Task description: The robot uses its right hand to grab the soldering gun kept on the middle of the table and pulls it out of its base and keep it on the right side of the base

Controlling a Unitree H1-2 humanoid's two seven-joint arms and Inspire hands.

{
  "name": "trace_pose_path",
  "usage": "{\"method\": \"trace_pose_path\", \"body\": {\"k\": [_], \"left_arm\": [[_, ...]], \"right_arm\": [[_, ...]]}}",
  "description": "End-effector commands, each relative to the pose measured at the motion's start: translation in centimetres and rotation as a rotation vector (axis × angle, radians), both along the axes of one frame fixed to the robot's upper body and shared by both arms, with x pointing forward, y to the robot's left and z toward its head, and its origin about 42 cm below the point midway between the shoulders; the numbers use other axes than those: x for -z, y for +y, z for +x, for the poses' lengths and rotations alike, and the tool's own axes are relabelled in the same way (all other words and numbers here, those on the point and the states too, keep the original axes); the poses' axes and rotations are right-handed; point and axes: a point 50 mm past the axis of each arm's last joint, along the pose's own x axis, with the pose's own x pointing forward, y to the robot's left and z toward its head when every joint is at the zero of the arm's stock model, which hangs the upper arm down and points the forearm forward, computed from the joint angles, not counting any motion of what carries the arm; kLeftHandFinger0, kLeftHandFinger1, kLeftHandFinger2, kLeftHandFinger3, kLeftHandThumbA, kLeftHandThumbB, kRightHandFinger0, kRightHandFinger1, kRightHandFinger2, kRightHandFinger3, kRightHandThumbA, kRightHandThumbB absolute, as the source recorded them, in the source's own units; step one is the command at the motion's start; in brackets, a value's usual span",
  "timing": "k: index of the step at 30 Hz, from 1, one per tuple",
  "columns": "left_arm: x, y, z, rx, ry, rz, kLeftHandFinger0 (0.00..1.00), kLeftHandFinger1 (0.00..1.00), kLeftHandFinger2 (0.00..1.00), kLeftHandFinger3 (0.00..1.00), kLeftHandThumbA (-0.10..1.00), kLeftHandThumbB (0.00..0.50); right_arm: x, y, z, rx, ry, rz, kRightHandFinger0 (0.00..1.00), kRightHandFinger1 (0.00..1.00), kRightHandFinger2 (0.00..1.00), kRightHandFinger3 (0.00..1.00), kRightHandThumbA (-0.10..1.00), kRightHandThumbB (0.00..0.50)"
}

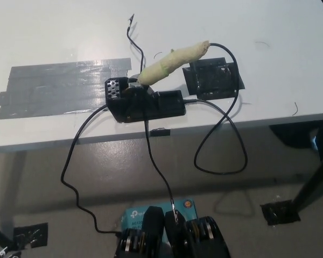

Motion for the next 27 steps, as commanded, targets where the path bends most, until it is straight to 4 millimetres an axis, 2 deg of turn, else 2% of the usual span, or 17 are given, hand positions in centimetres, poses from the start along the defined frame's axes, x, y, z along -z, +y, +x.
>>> {"method": "trace_pose_path", "body": {"k": [1,3,4,6,7,11,13,14,15,16,17,19,20,21,22,24,27], "left_arm": [[-0.9,0.4,-0.1,0.002,-0.008,-0.021,0.66,0.78,1.0,1.0,0.43,0.347],[-0.9,0.4,-0.1,0.013,-0.011,-0.011,0.64,0.77,1.0,1.0,0.44,0.352],[-1.0,0.4,0.0,0.019,-0.009,-0.008,0.64,0.77,1.0,1.0,0.44,0.333],[-1.0,0.3,0.0,0.015,-0.011,-0.014,0.64,0.77,1.0,1.0,0.44,0.351],[-1.1,0.3,-0.1,0.014,-0.012,-0.014,0.65,0.77,1.0,1.0,0.44,0.351],[-1.1,0.5,0.1,-0.006,-0.004,-0.025,0.66,0.78,1.0,1.0,0.42,0.342],[-1.3,0.5,0.3,-0.001,-0.013,-0.024,0.66,0.78,1.0,1.0,0.42,0.337],[-1.4,0.5,0.4,0.013,-0.014,-0.008,0.63,0.76,0.98,1.0,0.44,0.343],[-1.3,0.6,0.4,0.017,-0.016,-0.01,0.62,0.77,0.98,1.0,0.44,0.347],[-1.4,0.6,0.4,0.014,-0.018,-0.012,0.62,0.76,0.98,1.0,0.43,0.335],[-1.4,0.6,0.4,0.014,-0.017,-0.01,0.63,0.77,0.98,1.0,0.43,0.344],[-1.5,0.7,0.2,0.011,-0.017,-0.006,0.63,0.77,0.98,1.0,0.43,0.325],[-1.5,0.7,0.1,0.01,-0.017,-0.007,0.63,0.77,0.98,1.0,0.43,0.324],[-1.5,0.7,0.1,0.013,-0.017,0.005,0.62,0.76,0.97,1.0,0.44,0.33],[-1.6,0.7,0.1,0.014,-0.019,0.007,0.62,0.75,0.96,1.0,0.45,0.343],[-1.6,0.8,0.2,0.015,-0.018,0.007,0.61,0.75,0.96,1.0,0.45,0.357],[-1.6,0.7,0.2,0.017,-0.02,0.003,0.61,0.76,0.97,1.0,0.45,0.364]], "right_arm": [[-4.0,-1.5,0.9,0.075,-0.12,-0.079,1.0,1.0,1.0,1.0,0.72,0.134],[-6.1,-1.8,1.5,0.106,-0.184,-0.115,1.0,1.0,1.0,1.0,0.71,0.114],[-7.0,-1.9,2.0,0.13,-0.228,-0.1,1.0,1.0,1.0,1.0,0.7,0.162],[-11.0,-1.6,4.1,0.133,-0.324,-0.183,1.0,1.0,1.0,1.0,0.69,0.188],[-11.2,-1.6,4.2,0.134,-0.328,-0.184,1.0,1.0,1.0,1.0,0.69,0.191],[-17.9,0.2,8.0,0.066,-0.521,-0.199,1.0,1.0,1.0,1.0,0.65,0.221],[-19.6,0.9,8.8,0.046,-0.577,-0.19,1.0,1.0,1.0,1.0,0.67,0.249],[-22.5,2.5,10.4,-0.014,-0.664,-0.168,1.0,1.0,1.0,1.0,0.68,0.241],[-23.7,3.3,11.5,-0.042,-0.694,-0.152,1.0,1.0,1.0,1.0,0.68,0.243],[-24.9,4.2,12.4,-0.084,-0.716,-0.166,1.0,1.0,1.0,1.0,0.74,0.301],[-25.7,5.0,13.0,-0.111,-0.735,-0.159,1.0,1.0,1.0,1.0,0.72,0.31],[-27.8,8.0,15.4,-0.201,-0.766,-0.177,1.0,1.0,1.0,1.0,0.76,0.407],[-28.3,8.7,15.9,-0.226,-0.769,-0.181,1.0,1.0,1.0,1.0,0.77,0.422],[-29.0,10.1,16.7,-0.266,-0.777,-0.175,1.0,1.0,1.0,1.0,0.72,0.397],[-29.2,10.6,17.0,-0.282,-0.774,-0.209,1.0,1.0,1.0,1.0,0.79,0.4],[-31.3,14.8,18.8,-0.415,-0.773,-0.32,1.0,1.0,1.0,1.0,0.8,0.386],[-32.0,16.3,19.5,-0.463,-0.768,-0.347,1.0,1.0,1.0,1.0,0.79,0.378]]}}
